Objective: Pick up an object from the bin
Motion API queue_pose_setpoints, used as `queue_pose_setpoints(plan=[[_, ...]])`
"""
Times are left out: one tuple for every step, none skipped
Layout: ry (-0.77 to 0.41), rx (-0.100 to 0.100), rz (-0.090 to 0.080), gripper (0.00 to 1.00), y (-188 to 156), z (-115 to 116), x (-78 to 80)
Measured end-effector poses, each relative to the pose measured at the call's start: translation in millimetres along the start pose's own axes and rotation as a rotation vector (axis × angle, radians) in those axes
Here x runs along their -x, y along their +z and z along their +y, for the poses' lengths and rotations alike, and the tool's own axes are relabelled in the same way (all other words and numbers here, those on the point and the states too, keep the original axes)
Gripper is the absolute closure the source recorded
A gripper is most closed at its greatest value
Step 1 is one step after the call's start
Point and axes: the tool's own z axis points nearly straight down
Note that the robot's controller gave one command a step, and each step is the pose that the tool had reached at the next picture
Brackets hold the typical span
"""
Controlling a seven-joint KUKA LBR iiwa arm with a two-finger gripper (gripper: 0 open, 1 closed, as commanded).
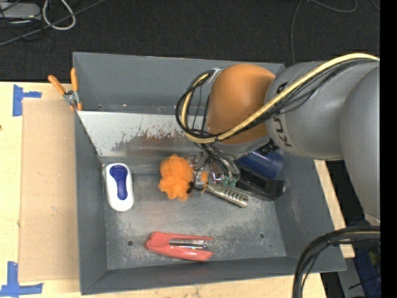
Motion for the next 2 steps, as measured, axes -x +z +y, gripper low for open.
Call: queue_pose_setpoints(plan=[[0.003, 0.001, -0.007, 0.00, -5.0, -0.5, 1.5], [-0.144, 0.000, -0.005, 0.00, 49.8, -26.1, -71.5]])
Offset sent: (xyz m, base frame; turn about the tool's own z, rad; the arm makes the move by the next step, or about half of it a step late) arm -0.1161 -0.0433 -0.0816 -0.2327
